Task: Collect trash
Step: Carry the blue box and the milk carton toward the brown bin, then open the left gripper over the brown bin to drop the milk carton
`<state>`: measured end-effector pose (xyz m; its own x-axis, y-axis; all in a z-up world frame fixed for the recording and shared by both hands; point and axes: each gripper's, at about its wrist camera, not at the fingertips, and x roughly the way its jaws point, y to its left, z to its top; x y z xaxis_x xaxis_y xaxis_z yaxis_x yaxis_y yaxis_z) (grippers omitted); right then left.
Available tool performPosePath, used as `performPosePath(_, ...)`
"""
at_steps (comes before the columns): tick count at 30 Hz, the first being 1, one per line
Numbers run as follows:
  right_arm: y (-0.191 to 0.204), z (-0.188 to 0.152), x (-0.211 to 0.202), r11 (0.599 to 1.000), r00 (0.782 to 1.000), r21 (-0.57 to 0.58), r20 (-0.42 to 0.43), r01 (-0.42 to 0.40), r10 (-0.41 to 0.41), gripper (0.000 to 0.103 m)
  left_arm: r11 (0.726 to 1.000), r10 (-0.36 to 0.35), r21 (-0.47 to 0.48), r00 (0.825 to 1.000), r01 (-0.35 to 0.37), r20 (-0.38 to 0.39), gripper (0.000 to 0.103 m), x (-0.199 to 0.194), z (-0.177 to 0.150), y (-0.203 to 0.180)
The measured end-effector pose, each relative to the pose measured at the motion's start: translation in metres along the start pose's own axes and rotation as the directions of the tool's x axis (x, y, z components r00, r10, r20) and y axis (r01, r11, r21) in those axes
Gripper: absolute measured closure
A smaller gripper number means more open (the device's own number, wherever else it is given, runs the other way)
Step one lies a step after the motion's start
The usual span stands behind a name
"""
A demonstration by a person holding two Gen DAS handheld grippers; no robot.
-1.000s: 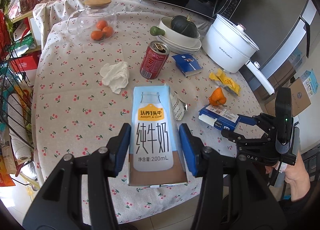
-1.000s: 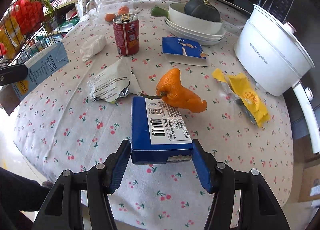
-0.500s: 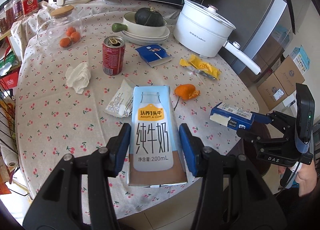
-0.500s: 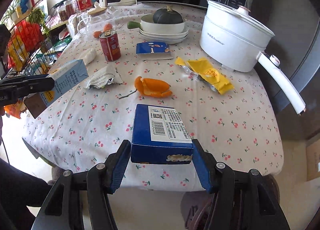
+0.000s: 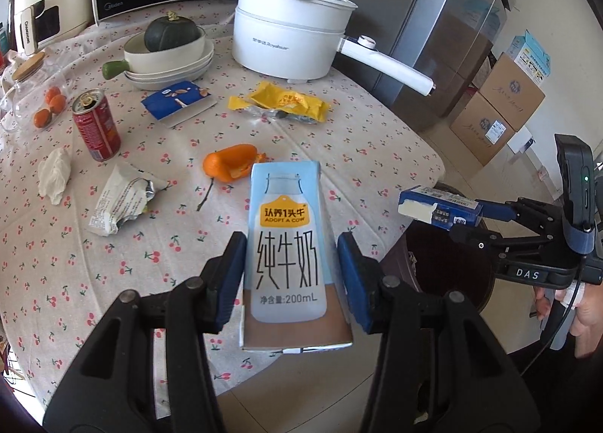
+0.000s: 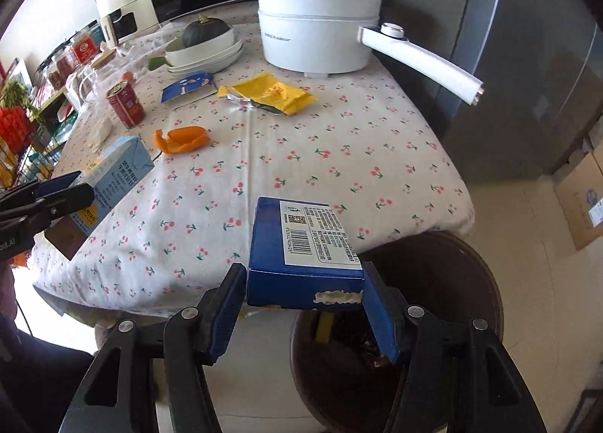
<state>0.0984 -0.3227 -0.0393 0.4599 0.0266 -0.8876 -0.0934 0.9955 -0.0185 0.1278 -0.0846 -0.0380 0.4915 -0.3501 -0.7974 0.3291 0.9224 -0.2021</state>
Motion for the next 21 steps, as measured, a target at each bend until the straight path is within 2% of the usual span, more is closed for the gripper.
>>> performPosePath(7,-0.058,-0.033,-0.008,0.994,0.999,0.101,-0.035,0.042,-0.039,0.041,0.994,-0.056,0.091,0.998,0.058,-0.020,0.052,0.025,-0.001,-0.059)
performPosePath(13,-0.103,-0.062,-0.014,0.980,0.995,0.184,-0.073,0.079,-0.067,0.041,0.977,-0.105,0.182,0.993,0.113,-0.051,0.052,0.048,-0.006,-0.109)
performPosePath(21,-0.134,-0.084,-0.016,0.965,0.991,0.240,-0.105,0.103,-0.080,0.041,0.955,-0.135,0.253,0.985,0.158,-0.106,0.051,0.081,-0.017,-0.153)
